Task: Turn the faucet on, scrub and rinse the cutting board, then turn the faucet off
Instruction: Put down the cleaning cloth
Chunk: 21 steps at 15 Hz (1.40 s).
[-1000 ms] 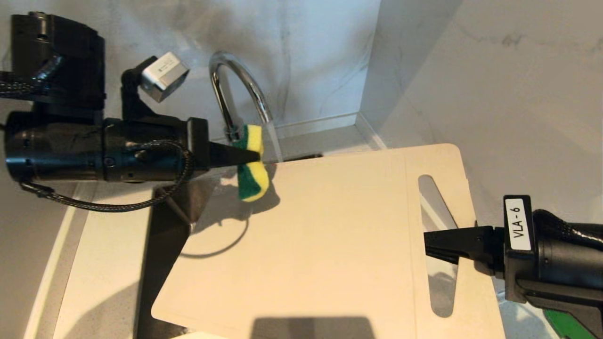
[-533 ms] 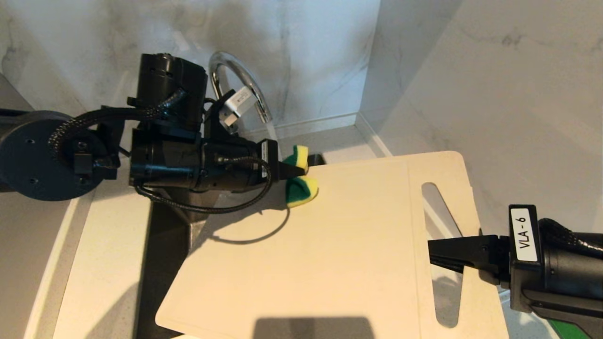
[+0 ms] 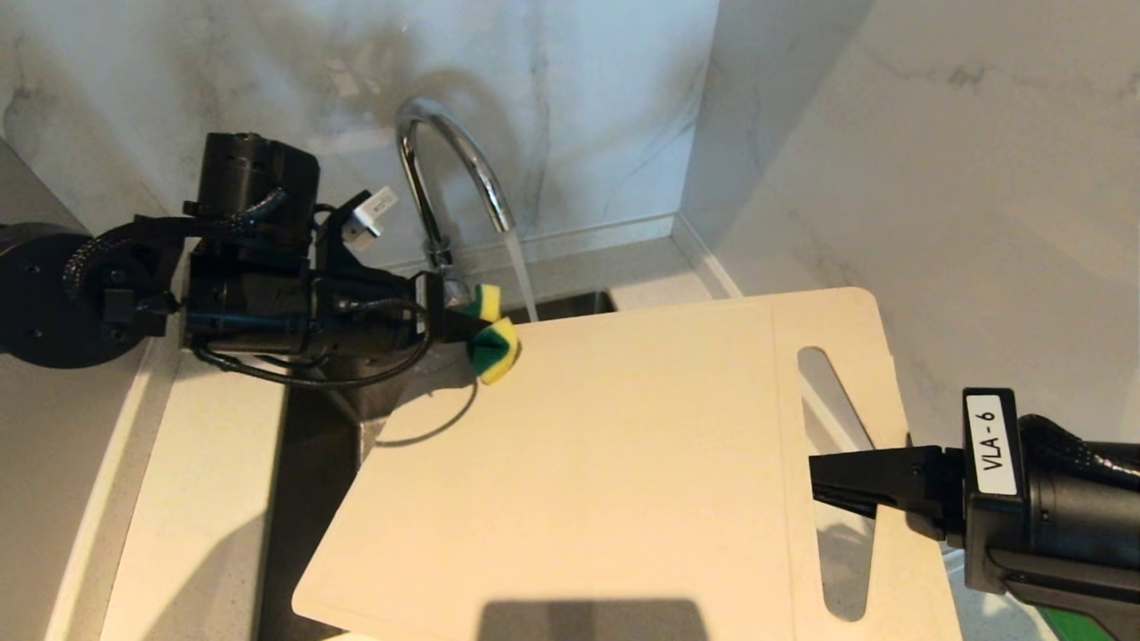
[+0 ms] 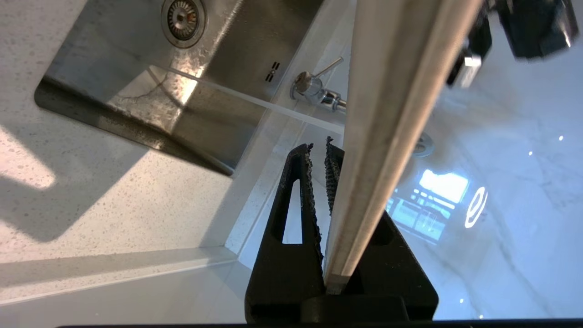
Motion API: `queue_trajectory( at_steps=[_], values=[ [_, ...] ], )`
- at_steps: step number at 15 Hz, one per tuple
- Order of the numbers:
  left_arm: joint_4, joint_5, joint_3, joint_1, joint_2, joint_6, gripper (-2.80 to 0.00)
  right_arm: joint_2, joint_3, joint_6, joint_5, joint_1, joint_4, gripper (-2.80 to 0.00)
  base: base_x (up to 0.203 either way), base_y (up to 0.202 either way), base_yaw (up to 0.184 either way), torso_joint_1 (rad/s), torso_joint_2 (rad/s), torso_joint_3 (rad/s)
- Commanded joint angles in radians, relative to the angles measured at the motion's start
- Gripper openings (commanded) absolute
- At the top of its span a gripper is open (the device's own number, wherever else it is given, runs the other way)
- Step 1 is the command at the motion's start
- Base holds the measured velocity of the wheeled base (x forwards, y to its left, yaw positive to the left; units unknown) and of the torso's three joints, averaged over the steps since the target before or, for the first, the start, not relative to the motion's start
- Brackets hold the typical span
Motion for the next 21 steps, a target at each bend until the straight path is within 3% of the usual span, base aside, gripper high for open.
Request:
queue_trajectory(
  at_steps=[1,10,12,16,19,21],
  values=[
    [-0.003,-0.031,0.08,0.077,-0.065,0.035,-2.8,0.001,-0.007,-0.003,0.002,0.0,-0.002,-2.8,0.0,0.0,0.0,0.0,0.0,0.0],
    [-0.034,-0.233,0.211,0.387,-0.116,0.084,-2.8,0.001,-0.001,0.002,0.003,0.0,-0.035,-2.8,0.0,0.0,0.0,0.0,0.0,0.0],
    [-0.044,-0.254,0.208,0.406,-0.148,0.085,-2.8,0.004,-0.001,0.002,0.003,0.0,-0.035,-2.8,0.0,0.0,0.0,0.0,0.0,0.0],
    [-0.029,-0.272,0.137,0.355,-0.249,0.048,-2.8,0.003,0.001,0.001,0.003,0.0,-0.035,-2.8,0.0,0.0,0.0,0.0,0.0,0.0],
    [0.058,-0.262,0.06,0.224,-0.303,0.004,-2.8,0.005,0.001,0.002,0.003,0.0,-0.035,-2.8,0.0,0.0,0.0,0.0,0.0,0.0],
    [0.106,-0.222,0.057,0.089,-0.333,0.001,-2.8,0.009,0.002,0.001,0.003,0.0,-0.037,-2.8,0.0,0.0,0.0,0.0,0.0,0.0]
  ],
)
